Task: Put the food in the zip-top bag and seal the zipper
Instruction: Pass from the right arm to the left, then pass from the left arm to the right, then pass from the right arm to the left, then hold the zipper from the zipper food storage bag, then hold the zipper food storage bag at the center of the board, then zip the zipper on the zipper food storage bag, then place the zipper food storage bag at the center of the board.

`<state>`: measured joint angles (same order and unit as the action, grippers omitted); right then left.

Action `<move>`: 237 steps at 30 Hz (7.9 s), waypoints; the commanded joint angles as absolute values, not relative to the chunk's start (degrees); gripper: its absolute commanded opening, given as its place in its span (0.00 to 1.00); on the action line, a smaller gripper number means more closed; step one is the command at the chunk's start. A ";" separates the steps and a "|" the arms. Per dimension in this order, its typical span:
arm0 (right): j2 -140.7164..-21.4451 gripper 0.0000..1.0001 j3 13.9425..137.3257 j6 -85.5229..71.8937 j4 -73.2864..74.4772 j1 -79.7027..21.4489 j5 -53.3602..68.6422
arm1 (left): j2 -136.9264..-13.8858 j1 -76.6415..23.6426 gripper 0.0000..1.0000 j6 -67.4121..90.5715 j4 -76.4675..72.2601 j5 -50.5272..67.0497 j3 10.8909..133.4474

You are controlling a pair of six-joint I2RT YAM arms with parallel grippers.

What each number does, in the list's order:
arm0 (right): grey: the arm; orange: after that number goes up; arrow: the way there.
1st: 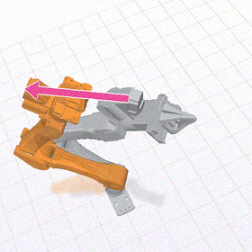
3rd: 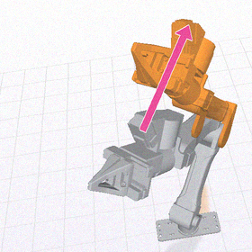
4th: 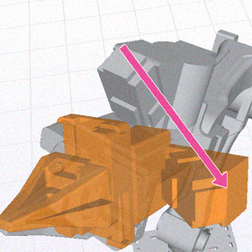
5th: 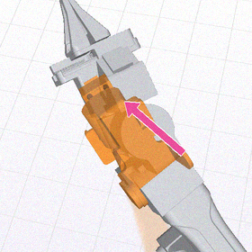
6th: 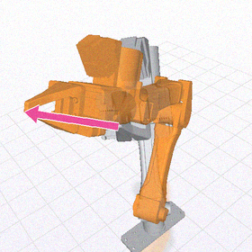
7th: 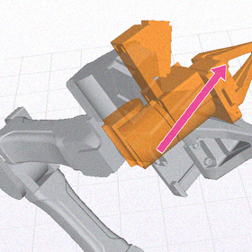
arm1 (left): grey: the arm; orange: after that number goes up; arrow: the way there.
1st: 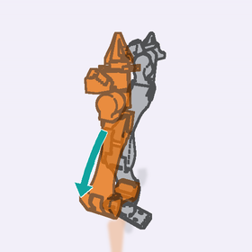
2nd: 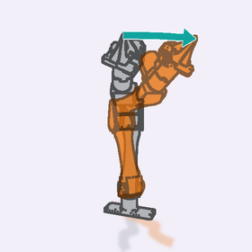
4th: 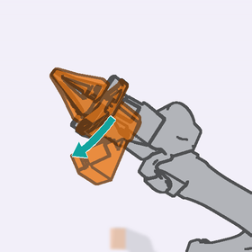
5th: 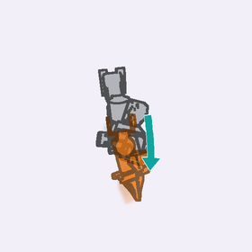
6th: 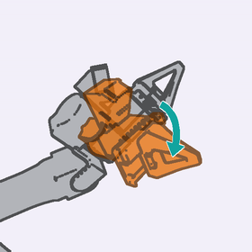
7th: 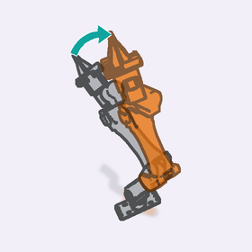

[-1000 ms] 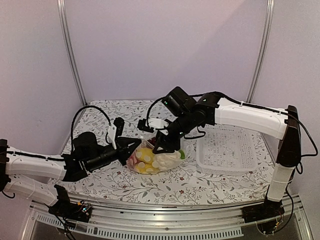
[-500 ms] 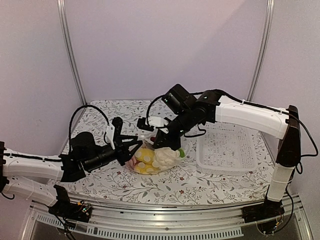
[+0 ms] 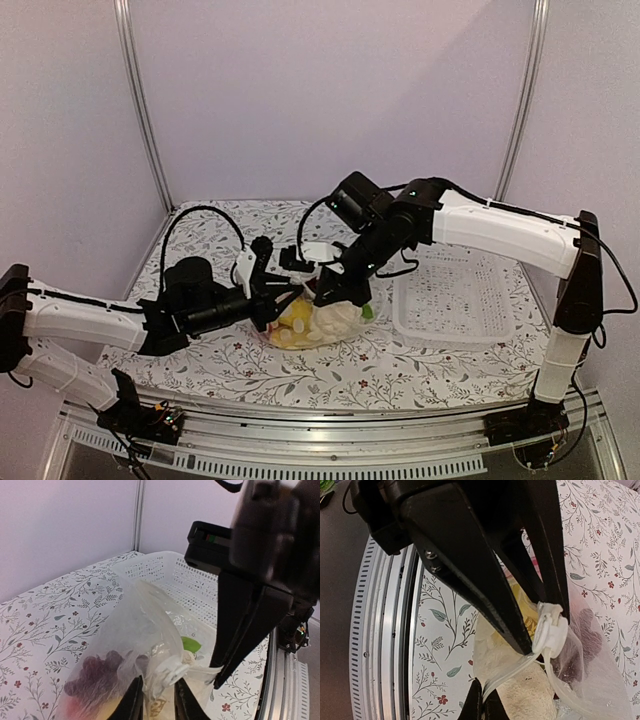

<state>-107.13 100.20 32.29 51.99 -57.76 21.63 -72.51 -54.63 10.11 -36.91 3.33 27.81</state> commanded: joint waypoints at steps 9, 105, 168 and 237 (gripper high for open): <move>-101.74 0.00 103.45 35.90 57.16 -58.10 20.78 | -68.78 -55.21 0.37 5.40 -35.61 1.61 27.76; -105.40 0.42 104.04 37.55 43.92 -57.04 24.09 | -72.48 -54.92 0.00 7.51 -36.68 6.81 31.74; -107.02 0.05 96.90 39.33 45.33 -43.78 21.97 | -59.90 -54.85 0.00 6.74 -32.63 -1.61 25.16; -73.13 0.84 71.63 22.58 38.70 -12.65 26.31 | -75.29 -54.85 0.78 4.06 -16.43 3.75 48.54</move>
<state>-75.90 71.48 23.77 39.72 -12.62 27.51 -83.31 -55.02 1.45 -18.70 10.24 48.27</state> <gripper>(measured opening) 0.822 0.742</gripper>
